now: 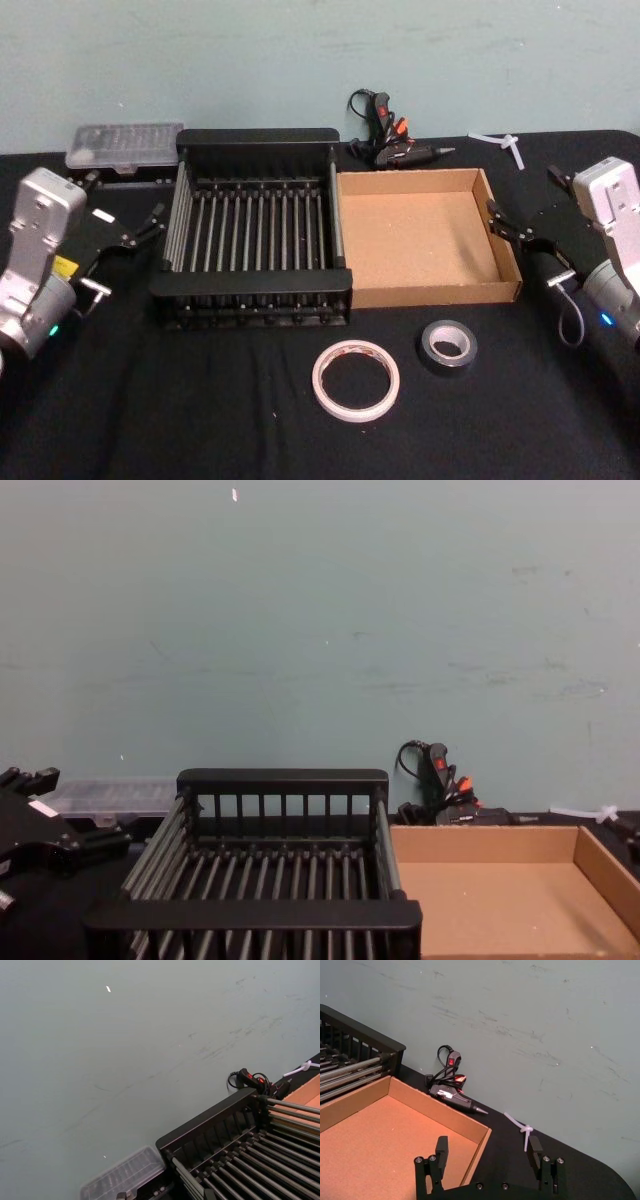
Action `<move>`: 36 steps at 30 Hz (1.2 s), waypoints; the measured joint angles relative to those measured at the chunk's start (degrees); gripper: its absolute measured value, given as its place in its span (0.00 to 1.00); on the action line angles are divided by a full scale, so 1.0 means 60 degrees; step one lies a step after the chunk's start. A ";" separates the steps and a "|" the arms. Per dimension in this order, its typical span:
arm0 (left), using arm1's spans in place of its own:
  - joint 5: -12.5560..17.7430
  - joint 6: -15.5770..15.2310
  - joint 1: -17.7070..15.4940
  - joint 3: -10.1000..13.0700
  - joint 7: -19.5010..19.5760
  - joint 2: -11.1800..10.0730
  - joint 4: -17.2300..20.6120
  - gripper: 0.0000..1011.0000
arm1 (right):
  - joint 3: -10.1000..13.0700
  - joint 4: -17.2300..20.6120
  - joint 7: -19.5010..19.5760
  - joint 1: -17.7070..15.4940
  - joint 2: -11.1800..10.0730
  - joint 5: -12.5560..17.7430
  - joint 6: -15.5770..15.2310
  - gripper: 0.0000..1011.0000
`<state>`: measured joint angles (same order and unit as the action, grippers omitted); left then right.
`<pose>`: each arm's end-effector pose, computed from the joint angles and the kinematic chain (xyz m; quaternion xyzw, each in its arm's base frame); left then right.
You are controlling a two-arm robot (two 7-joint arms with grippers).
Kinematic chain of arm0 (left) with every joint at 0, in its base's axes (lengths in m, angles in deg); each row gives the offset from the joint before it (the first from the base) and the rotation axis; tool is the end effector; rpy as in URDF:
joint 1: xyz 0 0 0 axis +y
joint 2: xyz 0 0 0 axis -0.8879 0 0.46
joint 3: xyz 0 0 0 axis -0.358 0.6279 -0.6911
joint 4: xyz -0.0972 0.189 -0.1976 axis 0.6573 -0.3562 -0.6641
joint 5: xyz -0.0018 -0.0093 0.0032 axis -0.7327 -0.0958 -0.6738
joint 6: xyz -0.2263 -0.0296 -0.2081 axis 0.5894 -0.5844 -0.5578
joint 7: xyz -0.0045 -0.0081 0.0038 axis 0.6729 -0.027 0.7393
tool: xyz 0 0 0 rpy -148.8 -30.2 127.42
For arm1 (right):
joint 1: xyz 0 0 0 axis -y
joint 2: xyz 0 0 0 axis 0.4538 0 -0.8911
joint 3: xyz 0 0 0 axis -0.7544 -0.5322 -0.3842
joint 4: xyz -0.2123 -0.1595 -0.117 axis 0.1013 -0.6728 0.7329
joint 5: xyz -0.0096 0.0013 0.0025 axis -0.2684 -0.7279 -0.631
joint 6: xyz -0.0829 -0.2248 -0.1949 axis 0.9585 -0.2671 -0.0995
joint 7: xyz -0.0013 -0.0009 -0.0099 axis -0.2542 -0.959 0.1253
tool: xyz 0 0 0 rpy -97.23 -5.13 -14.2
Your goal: Pick up the white tape and place it into the black box , Pick up the silver tape and place it into the brown box.
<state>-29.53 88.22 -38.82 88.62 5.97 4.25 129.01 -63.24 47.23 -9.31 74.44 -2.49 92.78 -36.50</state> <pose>0.3582 0.0827 -0.3023 0.1414 -0.1325 0.5800 0.7913 0.3582 -0.0827 -0.3023 -0.1415 -0.1324 -0.5800 0.7912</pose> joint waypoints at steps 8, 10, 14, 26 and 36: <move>0.0000 0.0000 0.0000 0.0001 0.0000 0.0000 0.0000 0.99 | 0.0000 0.0000 0.0000 0.0000 0.0000 0.0000 -0.0001 0.99; 0.0001 0.0000 0.0000 0.0000 0.0000 0.0000 0.0000 0.99 | 0.0000 0.0000 0.0000 0.0000 0.0000 0.0000 0.0000 0.99; 0.0000 0.0000 -0.0001 0.0001 0.0000 0.0000 0.0000 0.99 | 0.0000 0.0000 0.0000 0.0000 0.0000 0.0000 0.0000 0.99; 0.0000 0.0000 0.0000 0.0000 0.0000 0.0000 0.0000 0.99 | 0.0000 0.0000 0.0000 0.0000 0.0000 0.0000 -0.0001 0.99; 0.0000 0.0000 0.0000 0.0000 0.0000 0.0000 0.0000 0.99 | 0.0000 0.0000 0.0000 0.0001 0.0000 0.0000 0.0000 0.99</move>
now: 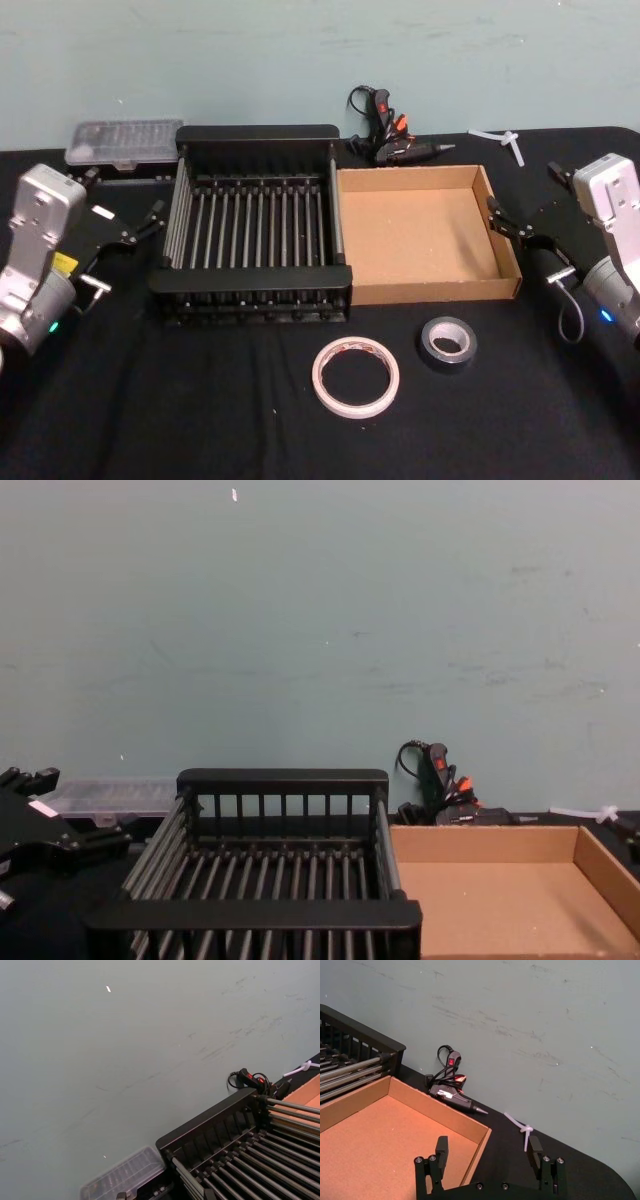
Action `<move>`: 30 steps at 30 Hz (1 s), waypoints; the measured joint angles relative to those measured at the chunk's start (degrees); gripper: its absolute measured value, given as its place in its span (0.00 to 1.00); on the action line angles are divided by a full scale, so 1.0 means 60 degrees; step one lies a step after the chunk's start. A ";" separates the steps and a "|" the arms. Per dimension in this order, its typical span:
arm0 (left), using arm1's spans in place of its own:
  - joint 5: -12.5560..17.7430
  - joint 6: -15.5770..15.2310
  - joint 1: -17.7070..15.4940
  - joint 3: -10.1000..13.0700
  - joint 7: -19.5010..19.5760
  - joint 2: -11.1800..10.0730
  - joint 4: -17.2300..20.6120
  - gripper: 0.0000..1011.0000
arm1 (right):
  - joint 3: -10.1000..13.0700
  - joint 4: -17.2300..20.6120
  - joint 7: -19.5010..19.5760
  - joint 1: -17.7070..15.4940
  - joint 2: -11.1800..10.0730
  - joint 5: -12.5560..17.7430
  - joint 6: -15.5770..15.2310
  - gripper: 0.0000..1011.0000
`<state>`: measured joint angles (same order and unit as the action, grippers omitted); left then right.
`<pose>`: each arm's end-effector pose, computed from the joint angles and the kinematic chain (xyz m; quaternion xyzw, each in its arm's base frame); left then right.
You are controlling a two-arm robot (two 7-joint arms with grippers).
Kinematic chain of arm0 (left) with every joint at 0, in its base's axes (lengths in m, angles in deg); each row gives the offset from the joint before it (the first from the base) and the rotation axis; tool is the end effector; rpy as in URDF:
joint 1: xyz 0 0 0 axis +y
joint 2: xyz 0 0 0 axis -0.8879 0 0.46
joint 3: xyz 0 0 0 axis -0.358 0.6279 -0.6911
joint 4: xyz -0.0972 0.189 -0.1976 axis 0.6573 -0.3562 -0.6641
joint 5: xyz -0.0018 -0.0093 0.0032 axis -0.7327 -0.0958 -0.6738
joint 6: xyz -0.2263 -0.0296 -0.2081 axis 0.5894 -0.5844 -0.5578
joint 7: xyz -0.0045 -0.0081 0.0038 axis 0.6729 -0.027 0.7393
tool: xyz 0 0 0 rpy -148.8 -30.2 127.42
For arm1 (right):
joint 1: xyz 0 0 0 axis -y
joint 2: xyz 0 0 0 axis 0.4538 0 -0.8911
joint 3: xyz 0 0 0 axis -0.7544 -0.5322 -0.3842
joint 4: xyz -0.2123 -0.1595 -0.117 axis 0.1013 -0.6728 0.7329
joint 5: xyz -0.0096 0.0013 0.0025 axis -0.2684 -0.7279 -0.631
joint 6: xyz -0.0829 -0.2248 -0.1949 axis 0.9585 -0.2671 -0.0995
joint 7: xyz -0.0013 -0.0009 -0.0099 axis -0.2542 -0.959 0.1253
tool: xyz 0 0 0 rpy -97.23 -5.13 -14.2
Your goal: Pick up the white tape and place it into the black box , Pick up the silver tape and place it into the brown box.
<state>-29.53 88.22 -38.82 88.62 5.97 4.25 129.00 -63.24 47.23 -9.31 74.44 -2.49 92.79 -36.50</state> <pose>0.3582 0.0827 -0.3023 0.1415 -0.1325 0.5800 0.7912 0.3582 -0.0827 -0.3023 -0.1415 -0.1324 -0.5800 0.7912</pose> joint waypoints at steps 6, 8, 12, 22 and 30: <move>0.0000 0.0000 0.0000 0.0000 0.0000 0.0000 0.0000 0.99 | 0.0000 -0.0001 0.0000 -0.0001 0.0000 0.0000 0.0000 0.99; 0.0001 0.0000 0.0000 0.0000 0.0000 0.0000 0.0000 0.99 | 0.0000 0.0000 0.0000 -0.0001 0.0000 0.0000 0.0000 0.99; 0.0000 0.0000 0.0000 0.0000 0.0000 0.0000 0.0000 0.99 | 0.0000 0.0000 0.0000 -0.0001 0.0000 0.0000 0.0000 0.99; 0.0001 0.0000 -0.0001 0.0000 0.0000 0.0000 0.0000 0.99 | 0.0000 0.0000 -0.0001 -0.0001 0.0000 0.0000 0.0000 0.99; 0.0000 0.0000 0.0000 0.0000 0.0000 0.0000 0.0000 0.99 | 0.0020 0.0000 -0.0015 -0.0009 0.0010 -0.0001 0.0002 0.99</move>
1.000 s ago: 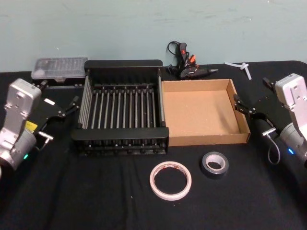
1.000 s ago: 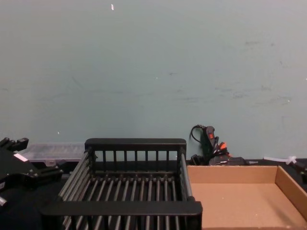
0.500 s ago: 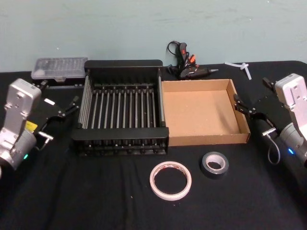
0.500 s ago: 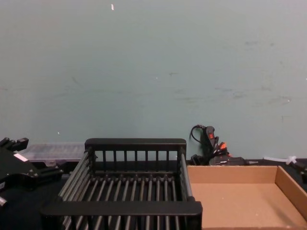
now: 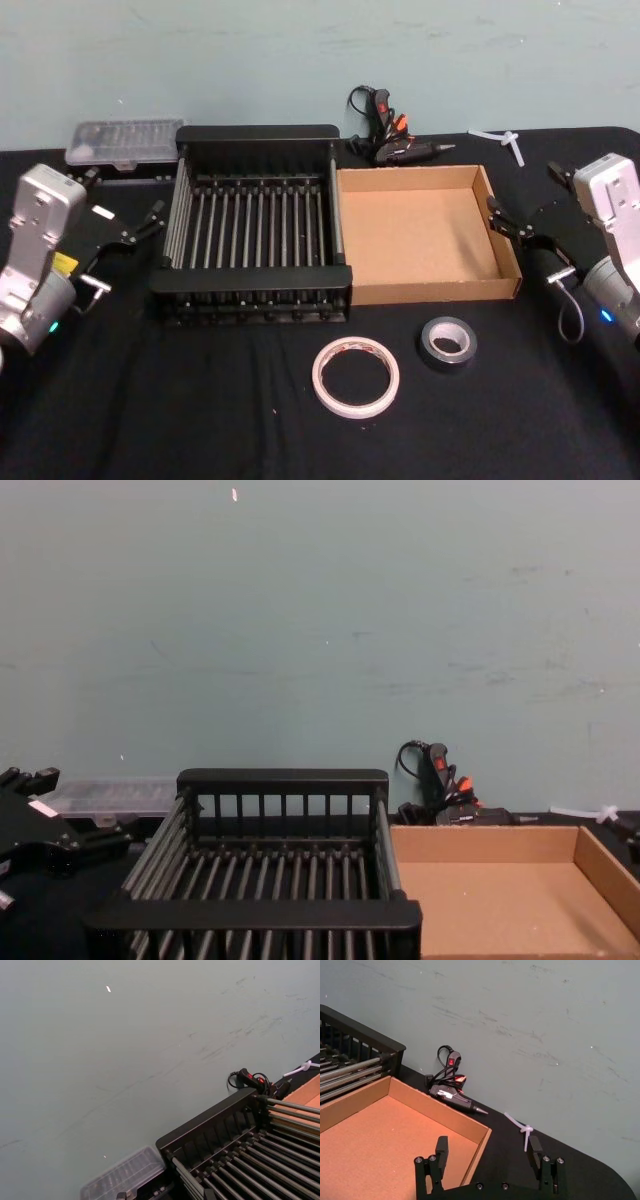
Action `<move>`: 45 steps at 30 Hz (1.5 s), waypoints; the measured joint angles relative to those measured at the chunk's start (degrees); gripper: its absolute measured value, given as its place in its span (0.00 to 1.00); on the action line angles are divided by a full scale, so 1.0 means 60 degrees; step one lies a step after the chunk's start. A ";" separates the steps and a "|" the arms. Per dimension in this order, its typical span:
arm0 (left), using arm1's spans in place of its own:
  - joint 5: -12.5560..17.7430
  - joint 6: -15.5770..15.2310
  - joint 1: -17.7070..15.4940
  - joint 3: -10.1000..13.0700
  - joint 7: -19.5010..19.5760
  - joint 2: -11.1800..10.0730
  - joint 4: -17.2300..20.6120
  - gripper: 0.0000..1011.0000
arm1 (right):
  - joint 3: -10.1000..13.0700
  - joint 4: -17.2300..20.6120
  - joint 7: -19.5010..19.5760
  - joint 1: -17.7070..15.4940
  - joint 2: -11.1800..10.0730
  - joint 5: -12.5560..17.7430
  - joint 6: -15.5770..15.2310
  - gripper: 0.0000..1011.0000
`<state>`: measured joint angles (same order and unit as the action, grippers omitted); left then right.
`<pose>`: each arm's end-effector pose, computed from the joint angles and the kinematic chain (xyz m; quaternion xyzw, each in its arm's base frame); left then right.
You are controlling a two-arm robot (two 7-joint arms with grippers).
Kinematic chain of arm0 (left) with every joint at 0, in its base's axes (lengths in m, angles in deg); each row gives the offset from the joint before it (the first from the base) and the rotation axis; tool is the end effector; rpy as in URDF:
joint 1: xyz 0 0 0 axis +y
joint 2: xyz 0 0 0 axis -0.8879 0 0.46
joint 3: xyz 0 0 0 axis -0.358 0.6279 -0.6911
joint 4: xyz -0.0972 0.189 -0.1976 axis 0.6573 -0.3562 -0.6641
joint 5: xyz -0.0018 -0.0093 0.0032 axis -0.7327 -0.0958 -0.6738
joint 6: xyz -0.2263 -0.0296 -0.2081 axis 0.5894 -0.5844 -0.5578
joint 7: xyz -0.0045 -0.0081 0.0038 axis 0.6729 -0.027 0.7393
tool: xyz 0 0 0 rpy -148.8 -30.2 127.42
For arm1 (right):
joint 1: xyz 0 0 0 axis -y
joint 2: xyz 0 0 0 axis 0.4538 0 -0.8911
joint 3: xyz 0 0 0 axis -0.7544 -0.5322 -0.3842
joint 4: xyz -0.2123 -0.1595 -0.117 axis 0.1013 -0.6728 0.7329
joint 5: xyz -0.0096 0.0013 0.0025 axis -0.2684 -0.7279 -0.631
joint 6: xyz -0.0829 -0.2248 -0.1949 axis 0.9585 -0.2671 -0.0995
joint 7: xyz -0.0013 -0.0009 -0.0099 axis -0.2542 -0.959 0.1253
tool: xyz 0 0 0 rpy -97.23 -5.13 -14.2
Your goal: Pick up the white tape and place it into the black box , Pick up the silver tape and place it into the brown box.
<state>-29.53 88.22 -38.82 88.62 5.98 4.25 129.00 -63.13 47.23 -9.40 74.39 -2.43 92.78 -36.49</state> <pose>0.3582 0.0827 -0.3023 0.1415 -0.1325 0.5799 0.7913 0.3581 -0.0827 -0.3023 -0.1410 -0.1320 -0.5800 0.7914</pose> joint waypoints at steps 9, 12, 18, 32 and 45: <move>0.0000 0.0000 0.0000 0.0000 0.0000 -0.0001 0.0000 0.99 | 0.0307 0.0200 -0.0331 -0.0266 0.0042 0.0058 0.0011 0.99; 0.0000 0.0000 0.0000 0.0000 0.0000 0.0000 0.0000 0.99 | 0.0405 0.0343 -0.0414 -0.0412 0.0007 0.0127 -0.0008 0.99; 0.0000 0.0000 0.0000 0.0000 0.0000 0.0000 0.0000 0.99 | 0.0713 0.0886 -0.0722 -0.0879 -0.0135 0.0473 -0.0159 0.99; 0.0000 0.0000 0.0000 0.0000 0.0000 -0.0001 0.0000 0.99 | 0.1493 0.2683 -0.1331 -0.2506 -0.0567 0.1443 -0.0781 0.99; 0.0000 0.0000 0.0000 0.0000 0.0000 0.0000 0.0000 0.99 | 0.1911 0.3814 -0.1782 -0.3749 -0.0868 0.2040 -0.1961 0.99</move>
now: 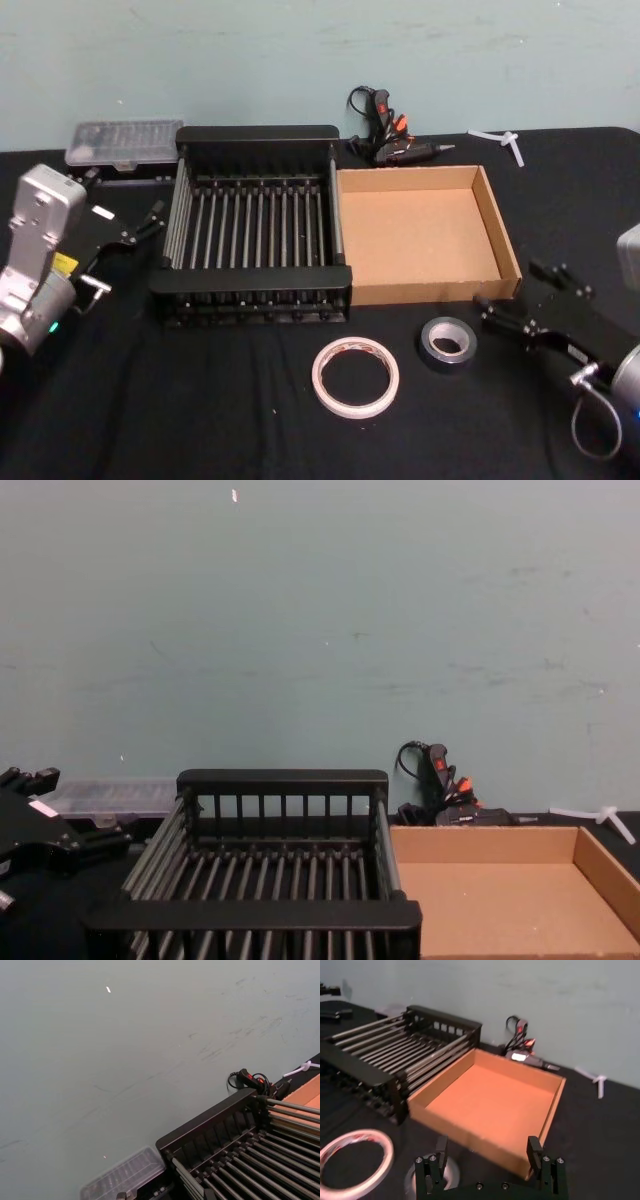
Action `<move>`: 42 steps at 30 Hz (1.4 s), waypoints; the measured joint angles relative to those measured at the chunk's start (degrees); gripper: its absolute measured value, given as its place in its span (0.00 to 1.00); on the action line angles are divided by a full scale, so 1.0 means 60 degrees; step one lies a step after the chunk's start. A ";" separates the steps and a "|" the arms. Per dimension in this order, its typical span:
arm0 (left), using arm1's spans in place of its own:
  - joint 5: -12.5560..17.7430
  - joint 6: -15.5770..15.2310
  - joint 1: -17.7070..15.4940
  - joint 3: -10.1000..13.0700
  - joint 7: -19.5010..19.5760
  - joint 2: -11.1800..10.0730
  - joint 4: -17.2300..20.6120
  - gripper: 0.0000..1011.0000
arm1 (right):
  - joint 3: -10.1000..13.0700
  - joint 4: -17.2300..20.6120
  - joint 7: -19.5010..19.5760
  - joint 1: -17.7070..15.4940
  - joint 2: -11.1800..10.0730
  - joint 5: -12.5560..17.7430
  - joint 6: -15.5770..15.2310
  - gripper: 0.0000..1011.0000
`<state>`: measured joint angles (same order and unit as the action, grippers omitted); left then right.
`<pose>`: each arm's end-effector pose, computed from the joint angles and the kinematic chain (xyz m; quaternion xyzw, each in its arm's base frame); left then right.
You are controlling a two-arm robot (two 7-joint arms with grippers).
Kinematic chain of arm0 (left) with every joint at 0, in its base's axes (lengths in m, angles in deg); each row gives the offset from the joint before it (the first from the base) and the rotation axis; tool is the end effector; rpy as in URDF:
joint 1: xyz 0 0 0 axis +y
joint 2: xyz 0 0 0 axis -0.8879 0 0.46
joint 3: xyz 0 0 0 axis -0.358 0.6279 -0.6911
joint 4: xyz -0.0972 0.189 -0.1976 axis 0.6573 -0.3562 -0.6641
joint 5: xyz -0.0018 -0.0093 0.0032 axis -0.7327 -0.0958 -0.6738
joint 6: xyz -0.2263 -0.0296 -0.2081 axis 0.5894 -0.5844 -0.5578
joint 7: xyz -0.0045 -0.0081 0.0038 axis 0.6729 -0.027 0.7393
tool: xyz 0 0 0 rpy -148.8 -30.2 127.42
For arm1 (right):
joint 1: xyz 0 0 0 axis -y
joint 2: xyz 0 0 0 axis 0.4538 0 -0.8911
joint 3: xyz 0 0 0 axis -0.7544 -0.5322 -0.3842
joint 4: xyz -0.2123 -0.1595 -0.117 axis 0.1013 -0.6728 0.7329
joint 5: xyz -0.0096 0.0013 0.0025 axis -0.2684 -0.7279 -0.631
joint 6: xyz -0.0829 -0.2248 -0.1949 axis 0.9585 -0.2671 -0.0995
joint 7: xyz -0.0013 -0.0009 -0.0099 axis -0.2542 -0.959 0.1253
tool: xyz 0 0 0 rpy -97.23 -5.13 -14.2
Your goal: Pick up the white tape and place it into the black box , Pick up the silver tape and place it into the brown box.
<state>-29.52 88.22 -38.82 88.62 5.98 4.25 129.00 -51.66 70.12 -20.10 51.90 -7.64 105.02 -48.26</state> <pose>0.3582 0.0827 -0.3023 0.1415 -0.1325 0.5799 0.7913 0.2633 -0.0823 -0.2795 -0.1344 0.0230 -0.5002 0.8551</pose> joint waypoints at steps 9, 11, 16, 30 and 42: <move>0.0000 0.0000 0.0000 0.0000 -0.0001 0.0000 0.0000 0.99 | 0.0054 0.0310 -0.0172 -0.0363 -0.0021 -0.0016 -0.0521 0.99; 0.0000 0.0000 0.0001 0.0000 0.0000 0.0000 0.0000 0.99 | 0.0016 0.0311 -0.0187 -0.0371 0.0024 -0.0103 -0.0666 0.99; -0.0001 0.0000 0.0001 0.0000 0.0000 0.0000 0.0000 0.99 | -0.0069 0.0250 -0.0155 -0.0312 0.0178 -0.0263 -0.1065 0.99; 0.0000 0.0000 0.0000 0.0000 0.0000 0.0000 0.0000 0.99 | -0.0248 -0.0134 -0.0128 0.0199 0.0793 -0.0700 -0.1814 0.99; 0.0000 0.0000 0.0000 0.0000 -0.0001 0.0000 0.0000 0.99 | -0.0267 -0.0515 -0.0245 0.0534 0.1191 -0.1023 -0.2000 0.99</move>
<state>-29.52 88.22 -38.82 88.62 5.97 4.25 129.00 -53.26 67.03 -21.57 55.10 -0.49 98.88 -60.26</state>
